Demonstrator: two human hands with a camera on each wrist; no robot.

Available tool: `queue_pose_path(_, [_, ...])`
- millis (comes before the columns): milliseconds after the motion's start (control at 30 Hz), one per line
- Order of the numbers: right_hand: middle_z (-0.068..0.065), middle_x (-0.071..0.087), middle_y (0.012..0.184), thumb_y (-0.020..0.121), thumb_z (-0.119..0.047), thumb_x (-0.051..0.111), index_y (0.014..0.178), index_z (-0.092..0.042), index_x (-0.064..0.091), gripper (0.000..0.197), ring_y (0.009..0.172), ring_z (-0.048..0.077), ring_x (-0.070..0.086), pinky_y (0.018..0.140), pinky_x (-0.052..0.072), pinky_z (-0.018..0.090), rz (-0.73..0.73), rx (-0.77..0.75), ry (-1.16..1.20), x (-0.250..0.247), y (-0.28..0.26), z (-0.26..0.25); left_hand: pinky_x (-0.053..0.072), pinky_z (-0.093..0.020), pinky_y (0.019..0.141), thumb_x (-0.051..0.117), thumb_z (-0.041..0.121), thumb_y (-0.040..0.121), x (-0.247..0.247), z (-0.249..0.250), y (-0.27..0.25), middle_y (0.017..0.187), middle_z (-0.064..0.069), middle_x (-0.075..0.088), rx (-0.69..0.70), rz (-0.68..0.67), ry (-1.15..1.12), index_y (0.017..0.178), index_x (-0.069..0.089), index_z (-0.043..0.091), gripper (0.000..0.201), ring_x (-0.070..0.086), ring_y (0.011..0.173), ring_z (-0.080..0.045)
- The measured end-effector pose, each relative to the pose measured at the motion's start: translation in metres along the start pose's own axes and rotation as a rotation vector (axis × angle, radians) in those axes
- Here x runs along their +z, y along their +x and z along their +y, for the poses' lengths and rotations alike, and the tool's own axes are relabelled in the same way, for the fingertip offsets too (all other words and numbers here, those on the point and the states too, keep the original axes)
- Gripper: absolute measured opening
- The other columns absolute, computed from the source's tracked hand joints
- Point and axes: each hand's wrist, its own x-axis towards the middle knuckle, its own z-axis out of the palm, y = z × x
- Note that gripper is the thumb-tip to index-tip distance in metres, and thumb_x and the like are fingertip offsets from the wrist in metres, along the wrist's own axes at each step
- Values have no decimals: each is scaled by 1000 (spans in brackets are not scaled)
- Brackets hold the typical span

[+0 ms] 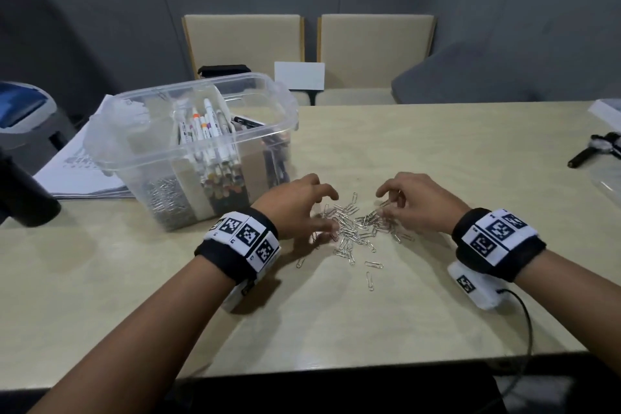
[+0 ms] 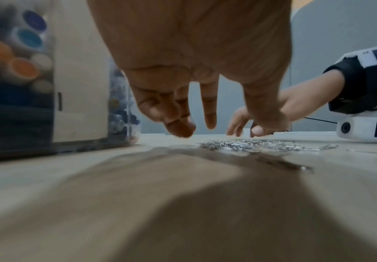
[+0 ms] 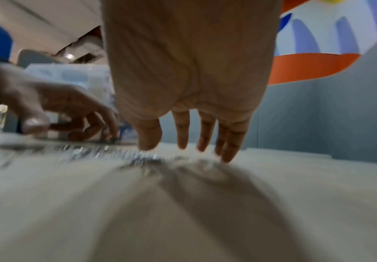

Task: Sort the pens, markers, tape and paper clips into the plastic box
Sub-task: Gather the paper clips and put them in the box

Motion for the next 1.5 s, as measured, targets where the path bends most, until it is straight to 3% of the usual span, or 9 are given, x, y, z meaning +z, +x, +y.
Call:
queue_pose_path(133, [0, 17, 157, 93, -61, 40, 150, -29, 24, 68, 145, 23, 16, 116, 23, 42, -222, -11, -132, 10, -15, -2, 49, -34, 83, 65, 78, 62, 2, -1, -14, 127, 5, 42, -17, -150, 88, 138, 35, 41, 90, 57, 104, -18])
queue_pose_path(233, [0, -12, 161, 90, -67, 31, 154, -31, -2, 81, 148, 24, -13, 119, -2, 43, -376, -80, -75, 15, -21, -20, 47, -35, 94, 70, 77, 58, 4, -3, -17, 138, 4, 31, 3, -205, 59, 143, 25, 46, 101, 55, 109, -20])
queue_pose_path(400, [-7, -23, 157, 80, -75, 46, 153, -35, -8, 99, 145, 14, -22, 121, -6, 37, -461, -235, -169, 25, -30, -35, 43, -30, 95, 76, 68, 60, 2, -3, -19, 142, 2, 29, 3, -203, 19, 146, 25, 44, 102, 54, 112, -20])
queue_pose_path(667, [-9, -19, 160, 51, -83, 67, 153, -33, -8, 136, 146, 9, -17, 121, 0, 31, -365, -149, -135, 18, -36, -6, 43, -28, 91, 81, 60, 59, 5, -16, -24, 130, 4, 37, -22, -202, 2, 142, 29, 44, 99, 48, 109, -14])
queue_pose_path(900, [-7, -10, 162, 58, -80, 66, 153, -31, -4, 128, 149, 12, -6, 122, 7, 42, -313, -90, -75, 18, -22, -17, 50, -44, 92, 65, 66, 74, 1, -16, -22, 137, -3, 37, -187, -153, 59, 138, 35, 33, 78, 56, 111, -25])
queue_pose_path(1033, [-6, -9, 162, 51, -82, 68, 153, -36, -3, 133, 149, 13, -7, 122, 4, 44, -341, -122, -117, 22, -24, -22, 51, -38, 84, 73, 72, 58, -2, -12, -25, 109, 7, 50, -170, -154, 82, 123, 43, 33, 81, 55, 97, -15])
queue_pose_path(1133, [-6, -7, 162, 57, -79, 68, 154, -32, 5, 125, 149, 11, -6, 122, 6, 37, -332, -138, -97, 26, -26, -21, 49, -34, 77, 78, 62, 62, -1, -14, -22, 92, 11, 53, -188, -148, 69, 106, 52, 28, 62, 52, 88, -13])
queue_pose_path(1333, [-13, 32, 148, 80, -65, 60, 140, -30, 44, 71, 133, 11, 39, 107, 38, 34, -122, -150, -54, 20, -29, -29, 51, -26, 54, 78, 25, 78, 4, -18, -18, 81, 4, 66, -193, -94, -116, 90, 64, 18, 19, 61, 68, -12])
queue_pose_path(1500, [-8, 37, 134, 65, -70, 70, 138, -30, 43, 87, 126, 12, 36, 102, 40, 33, -114, -140, -118, 21, -36, -28, 56, -36, 76, 69, 10, 83, 5, -16, -17, 80, 11, 64, -112, -92, -64, 92, 69, 25, 17, 61, 77, -9])
